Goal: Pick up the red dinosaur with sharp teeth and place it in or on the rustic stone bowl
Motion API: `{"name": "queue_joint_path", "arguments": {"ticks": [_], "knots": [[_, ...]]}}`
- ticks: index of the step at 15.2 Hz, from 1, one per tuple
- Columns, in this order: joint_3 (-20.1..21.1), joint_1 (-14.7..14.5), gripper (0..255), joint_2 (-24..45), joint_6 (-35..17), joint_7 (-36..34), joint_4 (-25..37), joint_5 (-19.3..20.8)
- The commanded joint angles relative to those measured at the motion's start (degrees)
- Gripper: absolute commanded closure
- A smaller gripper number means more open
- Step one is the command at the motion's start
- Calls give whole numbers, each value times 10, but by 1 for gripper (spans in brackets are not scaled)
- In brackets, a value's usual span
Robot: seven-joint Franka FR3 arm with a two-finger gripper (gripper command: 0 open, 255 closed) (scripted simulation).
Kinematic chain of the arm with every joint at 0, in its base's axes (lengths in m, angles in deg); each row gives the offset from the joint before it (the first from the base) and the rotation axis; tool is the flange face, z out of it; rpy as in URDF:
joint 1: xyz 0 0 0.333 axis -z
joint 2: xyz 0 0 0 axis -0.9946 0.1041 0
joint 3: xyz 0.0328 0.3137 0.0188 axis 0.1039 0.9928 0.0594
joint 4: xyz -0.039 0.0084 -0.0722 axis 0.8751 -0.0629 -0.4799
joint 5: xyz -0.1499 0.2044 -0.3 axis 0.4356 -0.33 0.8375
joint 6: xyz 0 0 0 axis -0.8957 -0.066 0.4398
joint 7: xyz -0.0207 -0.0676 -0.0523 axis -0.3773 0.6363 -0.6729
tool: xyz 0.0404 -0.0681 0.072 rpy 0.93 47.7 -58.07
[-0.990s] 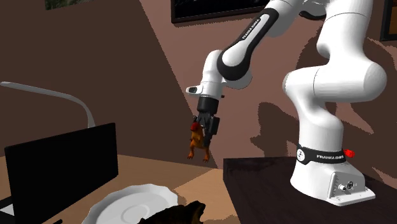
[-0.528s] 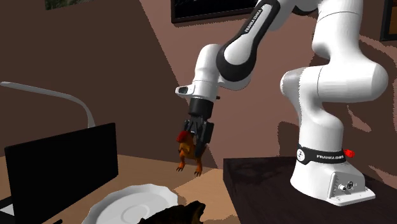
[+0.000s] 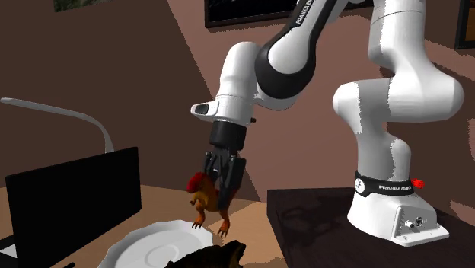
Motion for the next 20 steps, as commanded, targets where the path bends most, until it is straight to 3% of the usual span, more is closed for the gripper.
{"name": "queue_joint_path", "arguments": {"ticks": [1, 5, 7, 10, 16, 20], "knots": [[8, -38, 255, 29, -5, -10, 23, -41], [25, -87, 255, 85, -2, -20, 74, -103], [27, -95, 255, 109, -8, 31, 80, -169], [45, -91, 255, 144, -13, 110, 93, -267], [104, -52, 255, 215, -16, 255, 126, -443], [104, -52, 255, 215, -16, 255, 126, -442]]}}
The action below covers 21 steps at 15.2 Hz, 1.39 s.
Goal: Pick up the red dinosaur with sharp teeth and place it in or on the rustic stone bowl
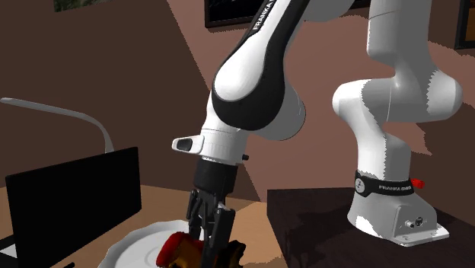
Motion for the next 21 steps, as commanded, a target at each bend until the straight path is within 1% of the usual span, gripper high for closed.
{"name": "queue_joint_path", "arguments": {"ticks": [1, 4, 5, 10, 11, 12, 13, 14, 16, 21], "knots": [[1, 1, 255, 1, 0, 2, 1, -3], [1, 1, 255, 1, 0, 2, 1, -3], [1, 1, 0, 1, 0, 2, 1, -3], [1, 1, 0, 1, 0, 2, 1, -3], [-21, -13, 0, -29, -2, -43, -18, 55], [-45, -27, 0, -61, -3, -96, -37, 124], [-72, -42, 0, -96, -4, -158, -56, 204], [-88, -44, 0, -124, -3, -214, -71, 278], [-80, -36, 0, -124, -3, -214, -71, 278], [-79, -35, 0, -124, -3, -214, -71, 278]]}}
